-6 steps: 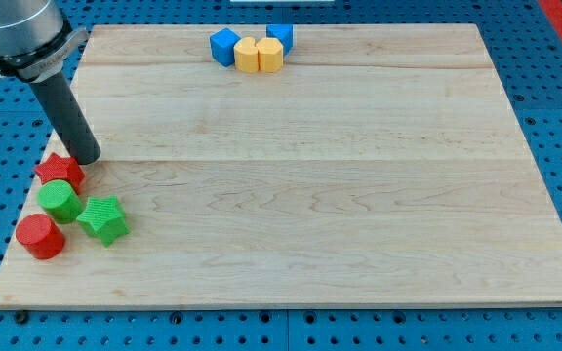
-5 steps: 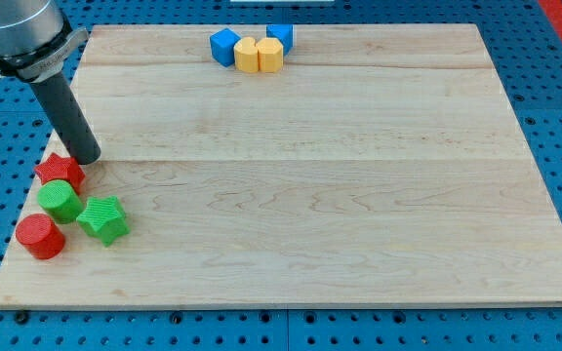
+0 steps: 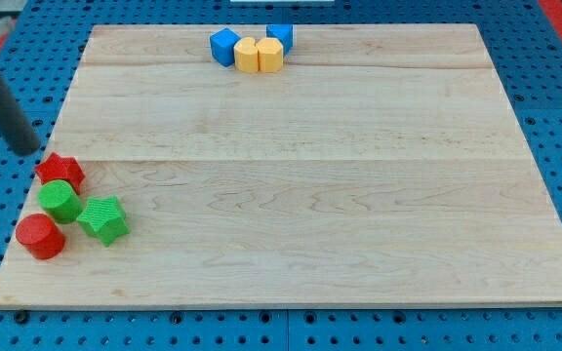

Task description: Slide the red circle and green star towards center

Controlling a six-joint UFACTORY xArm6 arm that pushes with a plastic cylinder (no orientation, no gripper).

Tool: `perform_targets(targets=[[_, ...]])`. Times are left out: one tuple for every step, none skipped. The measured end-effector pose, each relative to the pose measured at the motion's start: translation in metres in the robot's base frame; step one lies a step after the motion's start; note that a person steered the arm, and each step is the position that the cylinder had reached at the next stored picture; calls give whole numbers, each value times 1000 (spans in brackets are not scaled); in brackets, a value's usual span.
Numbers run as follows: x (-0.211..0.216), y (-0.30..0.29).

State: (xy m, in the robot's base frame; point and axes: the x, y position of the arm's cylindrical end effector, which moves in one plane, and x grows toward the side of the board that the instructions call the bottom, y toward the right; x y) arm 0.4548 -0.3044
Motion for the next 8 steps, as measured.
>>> perform_targets(targets=[[51, 0], [53, -1], [81, 0], [93, 0], [89, 0], [109, 11], [113, 53], [96, 90]])
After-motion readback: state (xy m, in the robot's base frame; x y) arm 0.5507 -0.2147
